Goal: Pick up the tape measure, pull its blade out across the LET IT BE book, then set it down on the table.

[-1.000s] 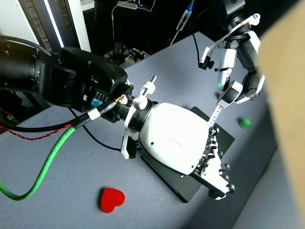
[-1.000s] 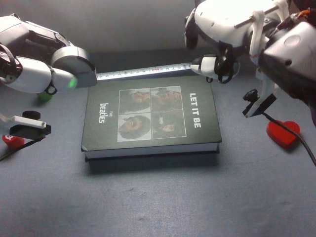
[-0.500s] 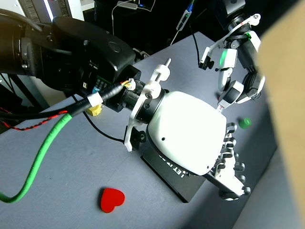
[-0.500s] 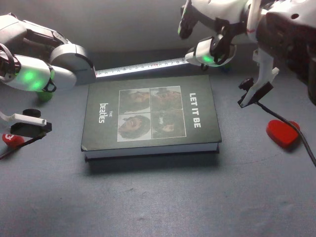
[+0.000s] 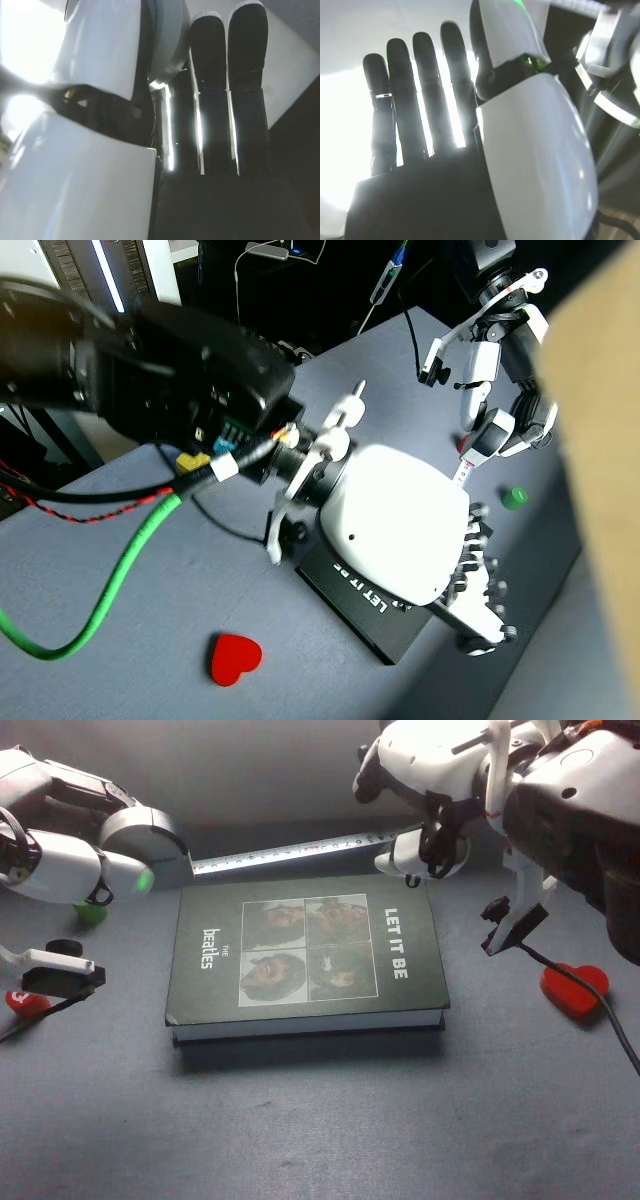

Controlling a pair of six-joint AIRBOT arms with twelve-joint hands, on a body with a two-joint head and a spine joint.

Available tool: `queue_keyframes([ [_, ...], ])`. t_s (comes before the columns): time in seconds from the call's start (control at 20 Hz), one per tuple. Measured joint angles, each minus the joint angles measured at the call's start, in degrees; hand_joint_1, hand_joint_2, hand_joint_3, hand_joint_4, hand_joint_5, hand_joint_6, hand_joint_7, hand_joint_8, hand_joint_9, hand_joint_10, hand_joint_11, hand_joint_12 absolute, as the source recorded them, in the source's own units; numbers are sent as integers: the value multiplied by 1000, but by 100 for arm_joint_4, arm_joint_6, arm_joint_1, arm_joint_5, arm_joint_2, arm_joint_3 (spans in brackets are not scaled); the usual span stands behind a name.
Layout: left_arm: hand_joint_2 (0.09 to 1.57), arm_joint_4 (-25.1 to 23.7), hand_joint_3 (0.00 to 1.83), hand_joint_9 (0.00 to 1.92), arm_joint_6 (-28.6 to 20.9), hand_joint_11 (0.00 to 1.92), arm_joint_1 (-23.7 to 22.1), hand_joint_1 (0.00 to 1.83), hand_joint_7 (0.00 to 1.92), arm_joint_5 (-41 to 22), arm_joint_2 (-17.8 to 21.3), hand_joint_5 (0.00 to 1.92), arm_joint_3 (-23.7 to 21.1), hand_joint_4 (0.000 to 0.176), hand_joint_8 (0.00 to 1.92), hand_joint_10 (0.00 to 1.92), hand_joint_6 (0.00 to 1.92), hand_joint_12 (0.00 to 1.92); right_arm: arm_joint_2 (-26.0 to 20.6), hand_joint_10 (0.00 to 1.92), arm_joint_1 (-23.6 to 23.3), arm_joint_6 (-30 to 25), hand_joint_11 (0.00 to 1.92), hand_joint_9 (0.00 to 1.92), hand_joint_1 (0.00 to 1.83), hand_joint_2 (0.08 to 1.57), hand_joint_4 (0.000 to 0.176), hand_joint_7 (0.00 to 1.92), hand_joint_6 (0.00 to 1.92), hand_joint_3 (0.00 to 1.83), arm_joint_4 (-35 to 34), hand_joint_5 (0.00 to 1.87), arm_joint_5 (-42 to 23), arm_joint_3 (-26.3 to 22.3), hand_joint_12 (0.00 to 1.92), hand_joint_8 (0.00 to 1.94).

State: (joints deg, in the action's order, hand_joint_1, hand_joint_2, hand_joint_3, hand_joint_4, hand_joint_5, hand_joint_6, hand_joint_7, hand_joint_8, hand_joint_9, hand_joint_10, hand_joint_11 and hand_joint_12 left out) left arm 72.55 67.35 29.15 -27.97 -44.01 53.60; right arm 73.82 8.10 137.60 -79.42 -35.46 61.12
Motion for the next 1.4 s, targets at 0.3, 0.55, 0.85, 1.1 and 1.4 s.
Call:
queue_keyframes([
  [0.3, 1115, 15, 0, 938, -17, 889, 0, 1379, 952, -2, 0, 926, -9, 0, 1018, 1249, 944, 1202, 0, 9, 0, 2, 239, 605, 1013, 1067, 0, 646, 6, 0, -26, 632, 46, 92, 1003, 5],
  [0.55, 1115, 13, 0, 934, -17, 888, 9, 1379, 957, -9, 0, 922, -9, 0, 1015, 1254, 948, 1207, 0, 7, 2, 7, 239, 605, 1024, 1072, 0, 647, 3, 2, -28, 619, 103, 129, 1002, 3],
  [0.85, 1111, -4, 0, 939, -22, 888, 42, 1381, 960, -26, 0, 940, -9, 0, 1001, 1250, 920, 1217, 0, 5, 66, 81, 247, 603, 1016, 1069, 0, 647, 2, 0, -116, 637, 162, 136, 1003, 2],
  [1.1, 1103, 9, 1, 929, -22, 833, 42, 1495, 938, -33, 0, 931, -9, 0, 999, 1156, 867, 1511, -2, 6, 61, 238, 248, 607, 1012, 1069, 0, 652, 14, 0, -402, 666, 214, 140, 1000, 3],
  [1.4, 1104, 17, 1, 930, -22, 830, 42, 1495, 937, -42, 0, 931, -9, 0, 999, 1158, 871, 1512, -17, 0, 15, 308, 238, 587, 1015, 1069, 0, 637, 23, 0, -525, 740, 258, 140, 998, 0],
])
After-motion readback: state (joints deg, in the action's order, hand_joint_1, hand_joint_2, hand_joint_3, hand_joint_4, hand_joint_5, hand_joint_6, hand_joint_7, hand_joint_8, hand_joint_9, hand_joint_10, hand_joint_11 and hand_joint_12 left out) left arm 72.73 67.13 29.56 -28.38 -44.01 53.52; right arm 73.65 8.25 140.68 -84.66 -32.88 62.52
